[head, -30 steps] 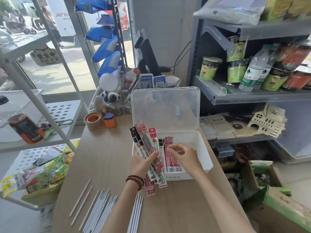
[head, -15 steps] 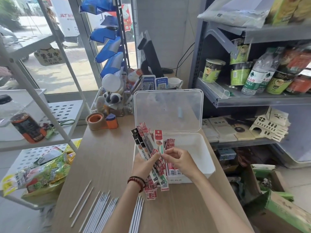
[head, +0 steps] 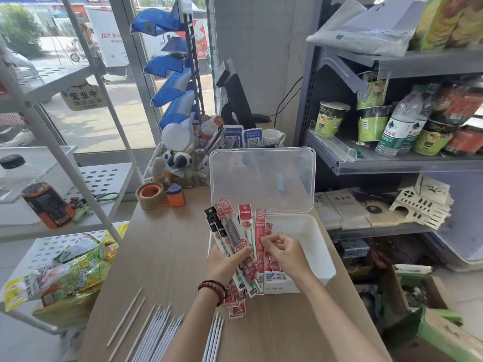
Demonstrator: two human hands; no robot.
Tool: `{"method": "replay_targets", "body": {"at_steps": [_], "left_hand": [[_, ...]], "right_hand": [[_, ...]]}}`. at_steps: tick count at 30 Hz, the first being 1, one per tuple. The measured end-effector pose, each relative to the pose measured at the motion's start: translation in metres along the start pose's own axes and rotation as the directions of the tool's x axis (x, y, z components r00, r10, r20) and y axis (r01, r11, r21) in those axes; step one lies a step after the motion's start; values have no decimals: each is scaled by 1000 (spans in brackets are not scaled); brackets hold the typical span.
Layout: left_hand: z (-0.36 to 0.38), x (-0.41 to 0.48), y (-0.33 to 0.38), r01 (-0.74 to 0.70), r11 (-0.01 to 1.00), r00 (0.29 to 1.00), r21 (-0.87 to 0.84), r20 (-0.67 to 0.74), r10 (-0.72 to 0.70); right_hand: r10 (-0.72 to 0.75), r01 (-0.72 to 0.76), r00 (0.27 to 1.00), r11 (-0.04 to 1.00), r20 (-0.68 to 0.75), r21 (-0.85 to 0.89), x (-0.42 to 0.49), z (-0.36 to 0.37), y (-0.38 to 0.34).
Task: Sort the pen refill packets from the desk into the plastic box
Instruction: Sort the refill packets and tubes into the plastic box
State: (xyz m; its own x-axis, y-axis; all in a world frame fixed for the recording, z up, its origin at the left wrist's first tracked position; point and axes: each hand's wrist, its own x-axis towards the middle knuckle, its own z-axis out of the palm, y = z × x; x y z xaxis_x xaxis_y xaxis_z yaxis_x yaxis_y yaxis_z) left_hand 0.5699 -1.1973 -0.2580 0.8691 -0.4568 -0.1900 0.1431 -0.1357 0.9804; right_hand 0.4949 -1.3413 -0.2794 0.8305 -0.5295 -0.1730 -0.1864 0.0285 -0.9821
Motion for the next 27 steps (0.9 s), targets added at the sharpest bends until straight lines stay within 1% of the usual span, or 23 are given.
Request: {"method": "replay_targets", "body": {"at_steps": [4,6,10,14,16,18,20,23,27], "left_hand": [[0,1,-2,17,1000,1000,0,7,-17],[0,1,-2,11,1000,1000,4,9,-11],[0,0,-2,1,1000,1000,3,1,-1],[0,-1,-2,-2,1000,1000,7,11,2],[0,-1,-1,3,1000,1000,8,10,-3],[0,-1,-1,-4,1000,1000,17,8,4],[0,-1,-1,-2,1000,1000,16,10,2],[1,-1,-2,4,1000,1000,20,6,-4],[0,0,-3,6,1000,1000,8,8,-6]], "right_hand": [[0,6,978,1000,-207,26,5,-2,4],[-11,8,953,1000,-302,-11,8,-3,7],[-49,-11,923,988,-381,-154,15,-1,16],[-9,-69,873,988,-488,-142,22,-1,18],[-10,-77,878,984,-479,-162,24,-1,19],[-11,-91,916,968,-401,-234,25,0,22],[-34,-86,943,936,-332,-342,24,2,26],[-99,-36,952,903,-290,-427,25,4,28],[-115,-20,960,881,-257,-472,27,5,33]]}}
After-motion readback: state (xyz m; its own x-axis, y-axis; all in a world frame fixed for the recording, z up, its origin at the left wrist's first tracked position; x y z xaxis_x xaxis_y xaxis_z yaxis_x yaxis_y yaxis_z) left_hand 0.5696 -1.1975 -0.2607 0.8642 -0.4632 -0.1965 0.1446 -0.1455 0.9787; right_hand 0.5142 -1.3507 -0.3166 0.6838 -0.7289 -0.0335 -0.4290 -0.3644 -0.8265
